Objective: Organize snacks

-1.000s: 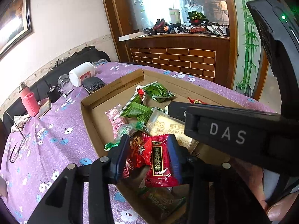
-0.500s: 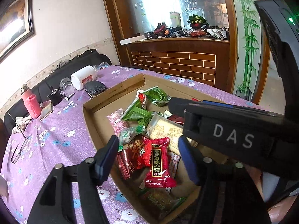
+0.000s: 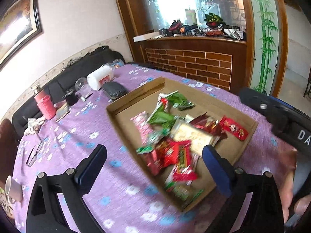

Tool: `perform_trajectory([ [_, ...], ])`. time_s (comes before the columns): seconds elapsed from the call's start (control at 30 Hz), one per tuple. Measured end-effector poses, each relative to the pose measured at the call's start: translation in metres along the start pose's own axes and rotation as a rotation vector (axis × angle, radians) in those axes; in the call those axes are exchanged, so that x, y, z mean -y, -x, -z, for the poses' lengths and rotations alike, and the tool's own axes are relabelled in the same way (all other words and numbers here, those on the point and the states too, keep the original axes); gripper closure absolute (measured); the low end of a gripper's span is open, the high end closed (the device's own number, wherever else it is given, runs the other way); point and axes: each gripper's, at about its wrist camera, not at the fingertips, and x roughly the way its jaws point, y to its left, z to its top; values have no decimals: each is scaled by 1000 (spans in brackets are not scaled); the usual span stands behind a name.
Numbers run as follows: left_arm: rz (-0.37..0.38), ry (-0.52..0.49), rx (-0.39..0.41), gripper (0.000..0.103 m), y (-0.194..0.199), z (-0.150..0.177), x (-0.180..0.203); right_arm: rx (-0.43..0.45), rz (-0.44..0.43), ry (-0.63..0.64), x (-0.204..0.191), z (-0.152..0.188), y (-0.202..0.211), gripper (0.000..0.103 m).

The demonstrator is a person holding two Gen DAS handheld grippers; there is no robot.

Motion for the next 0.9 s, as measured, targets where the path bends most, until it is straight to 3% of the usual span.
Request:
perform_trajectory([
  [0.2,-147,60,-81,0,14,19,-27,-65,8,11,-14,19,7,9],
  [0.37,-73,158,-61,0,17,45,-47,-38,56,59,-36,41,22,9],
  [0.53,-261,136,-48,0,10,52,-58,11,113,104,-50,49,25,4],
  [0.7,-240,188,-63,0,10,52,-72,-34,154,108,-59,52,7,4],
  [0.9,-258,167,-88,0,0,52,-68,-67,125,109,-60,52,-1,4],
])
